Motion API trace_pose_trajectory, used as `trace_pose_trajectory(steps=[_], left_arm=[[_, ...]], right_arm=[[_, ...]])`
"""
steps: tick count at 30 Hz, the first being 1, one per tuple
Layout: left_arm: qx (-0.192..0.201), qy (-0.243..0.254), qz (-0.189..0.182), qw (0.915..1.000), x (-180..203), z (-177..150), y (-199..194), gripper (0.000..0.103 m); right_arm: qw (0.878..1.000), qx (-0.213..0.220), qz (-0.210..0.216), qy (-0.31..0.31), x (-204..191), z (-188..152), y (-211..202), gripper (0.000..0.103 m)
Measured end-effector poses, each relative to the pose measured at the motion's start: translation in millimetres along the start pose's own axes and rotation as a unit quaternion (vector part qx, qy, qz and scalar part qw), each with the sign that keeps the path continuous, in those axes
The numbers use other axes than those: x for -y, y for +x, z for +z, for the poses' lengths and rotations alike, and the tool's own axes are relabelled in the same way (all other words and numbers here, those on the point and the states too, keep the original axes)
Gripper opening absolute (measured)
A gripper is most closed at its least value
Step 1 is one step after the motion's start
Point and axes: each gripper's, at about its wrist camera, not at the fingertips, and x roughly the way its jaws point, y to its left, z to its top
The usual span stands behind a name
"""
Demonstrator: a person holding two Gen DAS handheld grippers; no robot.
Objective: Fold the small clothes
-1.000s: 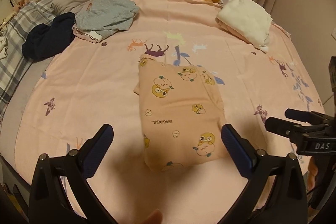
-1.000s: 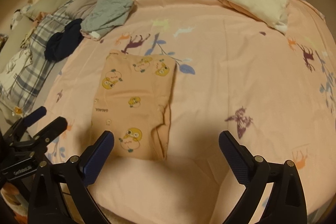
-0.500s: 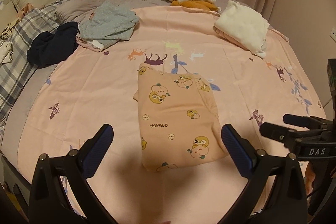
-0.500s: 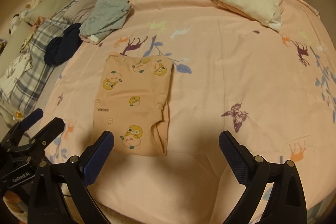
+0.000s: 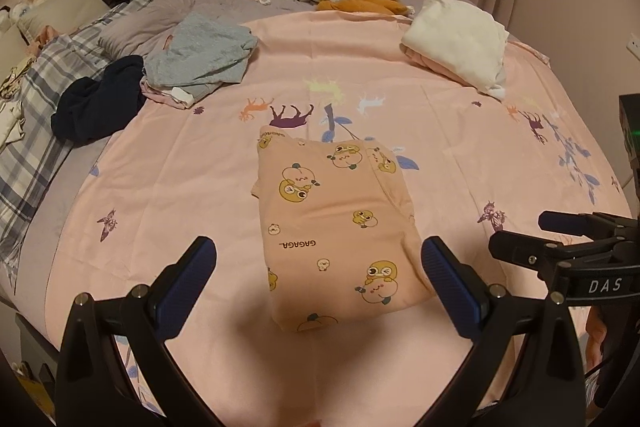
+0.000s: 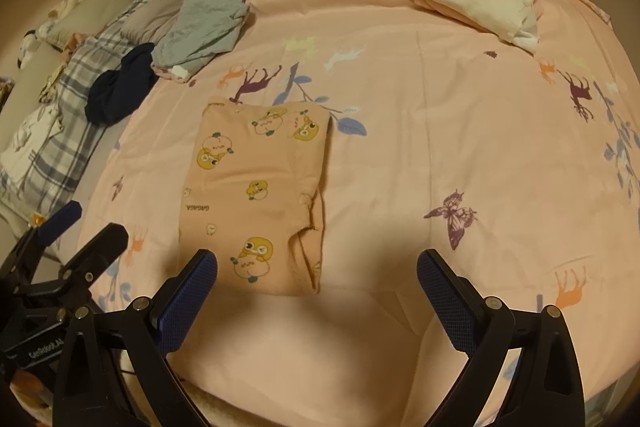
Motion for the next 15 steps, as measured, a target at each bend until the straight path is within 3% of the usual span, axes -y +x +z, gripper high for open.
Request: trace_pose_trajectory(steps=[7, 12, 15], left_arm=[[-0.014, 0.003, 0.005, 0.9999, 2.3, 3.3, 1.9, 0.103], [-0.015, 0.018, 0.042, 0.9988, 5.5, 1.0, 0.9, 0.103], [-0.031, 0.018, 0.034, 0.9988, 5.7, 1.2, -0.2, 0.103]], right_arm=[[1.000, 0.003, -0.001, -0.001, 0.8, 2.1, -5.6, 0.099], [1.000, 0.001, -0.013, -0.002, 0.6, 2.6, -7.3, 0.099], [1.000, -0.010, 0.003, 0.002, 0.3, 3.6, -6.4, 0.099]])
